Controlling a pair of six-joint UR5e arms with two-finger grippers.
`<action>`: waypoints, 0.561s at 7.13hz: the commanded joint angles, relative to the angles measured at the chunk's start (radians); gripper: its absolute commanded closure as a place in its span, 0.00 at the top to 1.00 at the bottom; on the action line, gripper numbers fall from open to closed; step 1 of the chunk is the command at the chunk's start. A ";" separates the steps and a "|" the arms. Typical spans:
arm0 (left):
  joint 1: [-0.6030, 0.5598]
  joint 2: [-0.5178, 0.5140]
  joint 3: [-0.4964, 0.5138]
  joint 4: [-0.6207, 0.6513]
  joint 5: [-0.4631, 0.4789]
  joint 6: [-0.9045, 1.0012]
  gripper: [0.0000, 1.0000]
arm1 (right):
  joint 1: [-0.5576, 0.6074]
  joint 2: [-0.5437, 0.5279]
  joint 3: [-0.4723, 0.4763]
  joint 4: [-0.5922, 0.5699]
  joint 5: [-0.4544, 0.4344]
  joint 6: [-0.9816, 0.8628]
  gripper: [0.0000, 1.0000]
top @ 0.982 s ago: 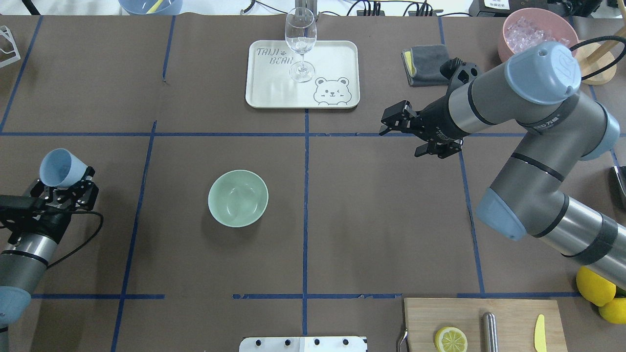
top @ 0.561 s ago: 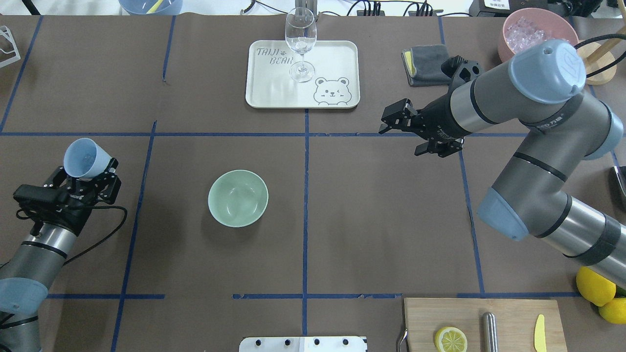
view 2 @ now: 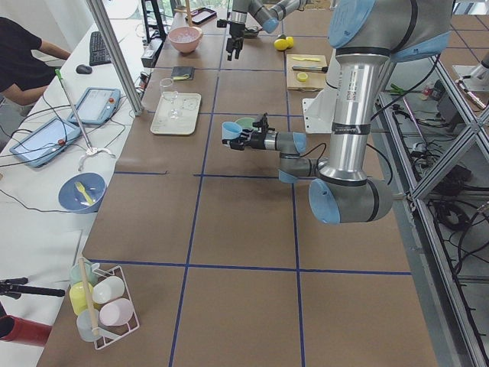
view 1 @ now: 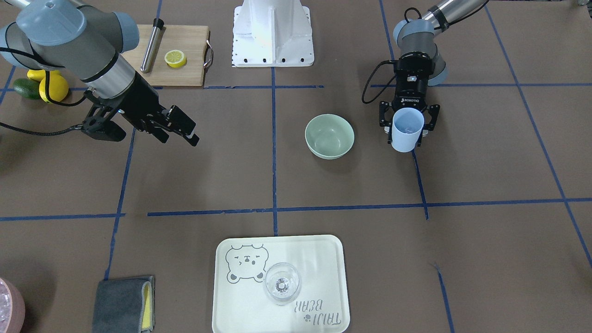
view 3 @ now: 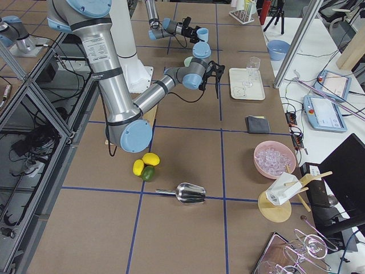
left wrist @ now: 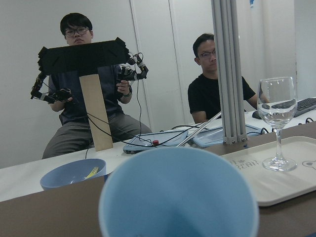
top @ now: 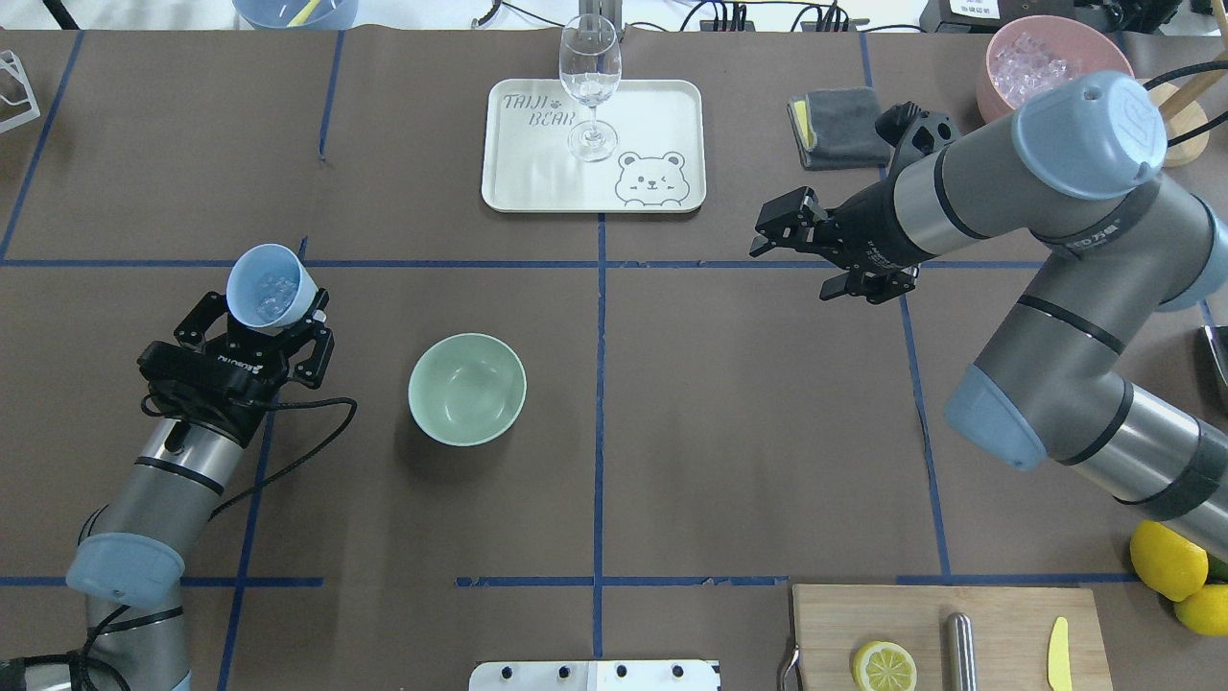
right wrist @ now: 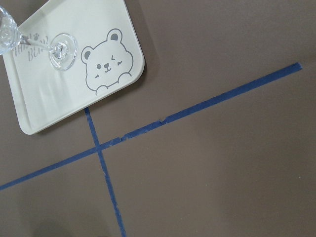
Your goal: Pour ice into bowl
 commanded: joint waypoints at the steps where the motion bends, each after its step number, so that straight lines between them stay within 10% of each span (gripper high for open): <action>1: 0.038 -0.006 -0.033 0.099 0.000 0.143 0.00 | 0.007 -0.032 0.017 0.000 0.002 -0.001 1.00; 4: 0.061 -0.070 -0.060 0.300 0.002 0.407 0.00 | 0.006 -0.042 0.019 0.002 0.003 -0.001 1.00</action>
